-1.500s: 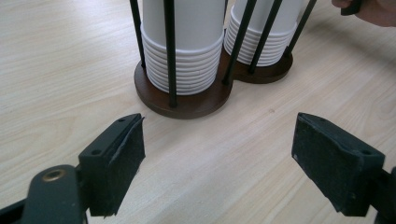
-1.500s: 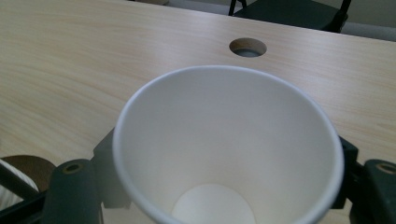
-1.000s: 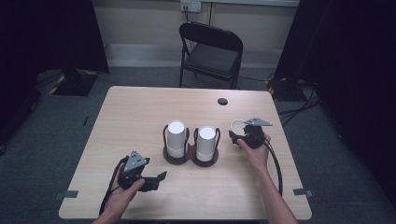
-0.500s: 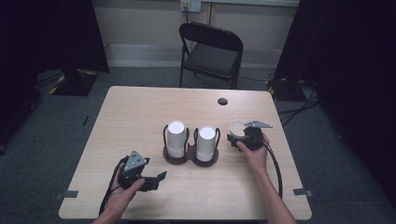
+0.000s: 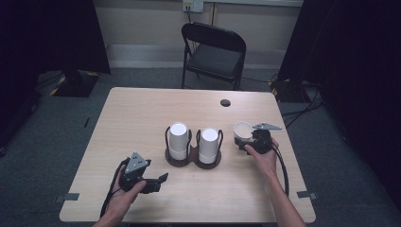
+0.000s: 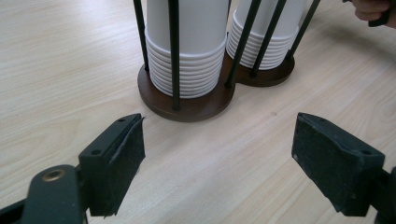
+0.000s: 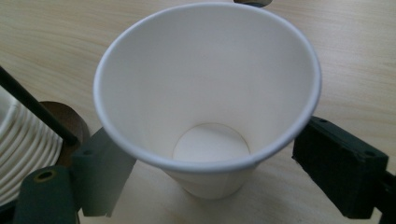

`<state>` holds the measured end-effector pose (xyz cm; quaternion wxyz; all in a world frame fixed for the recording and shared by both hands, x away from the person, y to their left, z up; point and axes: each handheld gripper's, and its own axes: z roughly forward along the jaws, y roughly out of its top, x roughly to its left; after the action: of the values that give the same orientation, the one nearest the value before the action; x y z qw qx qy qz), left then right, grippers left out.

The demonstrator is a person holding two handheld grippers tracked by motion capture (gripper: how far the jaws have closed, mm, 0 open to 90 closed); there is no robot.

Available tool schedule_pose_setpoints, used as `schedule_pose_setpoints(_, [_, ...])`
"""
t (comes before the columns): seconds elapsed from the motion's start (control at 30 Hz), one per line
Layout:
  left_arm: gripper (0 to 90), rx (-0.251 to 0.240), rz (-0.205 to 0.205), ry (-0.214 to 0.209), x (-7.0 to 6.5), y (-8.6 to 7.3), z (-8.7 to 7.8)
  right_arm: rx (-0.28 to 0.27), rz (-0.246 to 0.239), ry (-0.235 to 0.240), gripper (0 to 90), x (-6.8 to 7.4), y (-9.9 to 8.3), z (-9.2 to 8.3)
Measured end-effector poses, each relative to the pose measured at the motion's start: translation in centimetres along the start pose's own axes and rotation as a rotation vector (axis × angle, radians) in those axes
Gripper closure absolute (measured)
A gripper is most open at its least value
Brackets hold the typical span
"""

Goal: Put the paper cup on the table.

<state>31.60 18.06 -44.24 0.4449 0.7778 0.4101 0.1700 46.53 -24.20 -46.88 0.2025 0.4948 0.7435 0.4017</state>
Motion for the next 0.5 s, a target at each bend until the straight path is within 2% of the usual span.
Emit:
schedule_pose_setpoints(0.1, [17.1, -0.001, 0.002, 0.003, 0.0, 0.0, 0.1, 0.000, -0.008, 0.005, 14.8, 0.1, -0.1, -0.5])
schedule_pose_setpoints(0.17, [17.1, -0.005, 0.036, 0.003, 0.1, -0.1, 0.0, -0.002, -0.001, 0.019, 14.9, 0.1, -0.2, -0.9])
schedule_pose_setpoints(0.4, [16.5, -0.002, 0.043, 0.008, 0.1, -0.1, 0.1, -0.007, 0.015, 0.035, 14.8, 0.1, -0.3, -2.1])
schedule_pose_setpoints(0.5, [16.4, -0.003, 0.031, 0.016, 0.1, -0.1, 0.1, -0.020, 0.017, 0.040, 15.1, 0.3, -0.3, -2.8])
